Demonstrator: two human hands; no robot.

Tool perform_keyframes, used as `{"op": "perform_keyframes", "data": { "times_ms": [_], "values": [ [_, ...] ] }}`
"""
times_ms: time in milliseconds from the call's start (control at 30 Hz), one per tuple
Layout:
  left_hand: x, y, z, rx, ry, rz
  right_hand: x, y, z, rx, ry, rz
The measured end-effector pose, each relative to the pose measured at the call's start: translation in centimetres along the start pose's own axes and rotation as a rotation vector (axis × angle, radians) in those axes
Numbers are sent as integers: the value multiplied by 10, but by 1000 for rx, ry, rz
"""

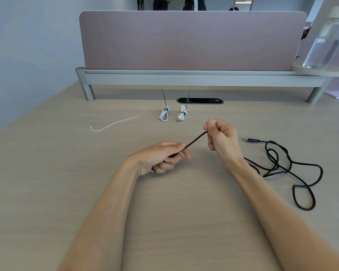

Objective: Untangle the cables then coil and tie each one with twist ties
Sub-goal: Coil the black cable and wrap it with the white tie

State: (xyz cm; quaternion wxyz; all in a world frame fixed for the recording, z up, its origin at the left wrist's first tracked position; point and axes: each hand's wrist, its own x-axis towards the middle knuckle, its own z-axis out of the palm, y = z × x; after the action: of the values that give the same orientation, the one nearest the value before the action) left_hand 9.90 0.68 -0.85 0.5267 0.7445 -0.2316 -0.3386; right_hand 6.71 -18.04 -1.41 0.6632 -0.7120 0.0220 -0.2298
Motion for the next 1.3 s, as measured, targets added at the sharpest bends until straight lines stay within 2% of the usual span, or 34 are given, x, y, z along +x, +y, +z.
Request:
{"op": "perform_keyframes", "data": {
  "times_ms": [100,167,267,367,433,500,633,800,1067,1300],
  "values": [
    [-2,1,3,47,-148,-19,-1,6,2,-42,22,-59],
    [-2,-2,4,6,-135,3,0,5,3,8,12,-57],
    [8,-6,2,-329,138,88,1,3,2,16,7,15],
    [22,-9,0,-730,374,173,-7,7,10,-86,-62,-26],
    [28,-10,1,-829,479,177,-12,11,19,-136,-116,-57],
    [30,-10,1,-847,527,164,-14,14,26,-178,-146,-94],
    [32,-8,4,-838,483,155,-19,16,34,-162,-159,-74],
    [34,-5,17,-715,486,204,-24,15,38,-204,-114,-82],
    [37,-3,15,-795,475,212,-22,16,36,-176,-37,-75],
    [39,-5,15,-779,470,230,-21,15,38,-149,-49,-72]
  ]
}}
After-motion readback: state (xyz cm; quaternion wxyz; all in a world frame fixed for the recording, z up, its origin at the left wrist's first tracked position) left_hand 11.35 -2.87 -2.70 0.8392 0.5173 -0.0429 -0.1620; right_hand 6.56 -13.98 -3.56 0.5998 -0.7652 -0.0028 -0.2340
